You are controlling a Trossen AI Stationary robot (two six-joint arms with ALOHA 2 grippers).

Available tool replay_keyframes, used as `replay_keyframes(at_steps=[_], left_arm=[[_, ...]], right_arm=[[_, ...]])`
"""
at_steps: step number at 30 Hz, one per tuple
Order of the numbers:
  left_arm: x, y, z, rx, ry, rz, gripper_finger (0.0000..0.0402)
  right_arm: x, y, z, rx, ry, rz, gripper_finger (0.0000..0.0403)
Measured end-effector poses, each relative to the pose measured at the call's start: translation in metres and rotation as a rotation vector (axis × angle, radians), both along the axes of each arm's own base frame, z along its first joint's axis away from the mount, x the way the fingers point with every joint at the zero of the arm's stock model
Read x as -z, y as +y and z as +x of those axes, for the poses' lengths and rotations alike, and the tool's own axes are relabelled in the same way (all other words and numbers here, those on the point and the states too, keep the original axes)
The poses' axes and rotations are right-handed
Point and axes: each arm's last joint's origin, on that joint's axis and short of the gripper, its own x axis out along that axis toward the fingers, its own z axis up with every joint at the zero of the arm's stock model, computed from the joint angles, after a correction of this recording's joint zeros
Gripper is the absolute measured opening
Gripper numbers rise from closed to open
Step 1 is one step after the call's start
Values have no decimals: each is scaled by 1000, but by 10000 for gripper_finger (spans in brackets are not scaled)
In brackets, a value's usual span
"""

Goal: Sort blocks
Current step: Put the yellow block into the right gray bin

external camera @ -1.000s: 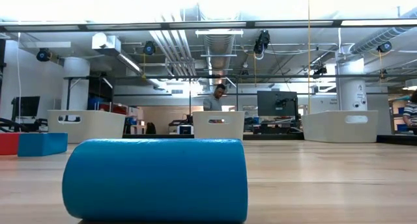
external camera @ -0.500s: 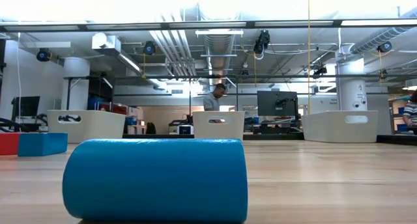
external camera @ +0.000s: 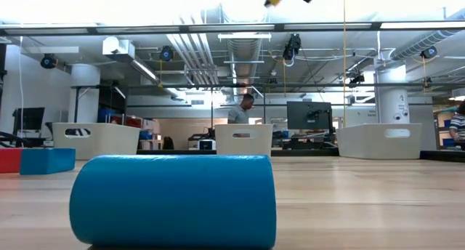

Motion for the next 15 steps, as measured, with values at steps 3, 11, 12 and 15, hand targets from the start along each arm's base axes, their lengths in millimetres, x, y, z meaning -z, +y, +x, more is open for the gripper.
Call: replay_keyframes(at_steps=[3,11,12,15], left_arm=[[9,0,-2,-17,101,-55,171],[35,0,-14,-78,405,-193,170],[38,0,-15,-85,435,-202,170],[42,0,-18,-94,490,-208,169]], right_arm=[[6,-31,-12,109,98,21,103],[36,-122,-59,405,378,146,103],[41,-133,-65,436,402,174,103],[54,-162,-82,536,445,239,103]])
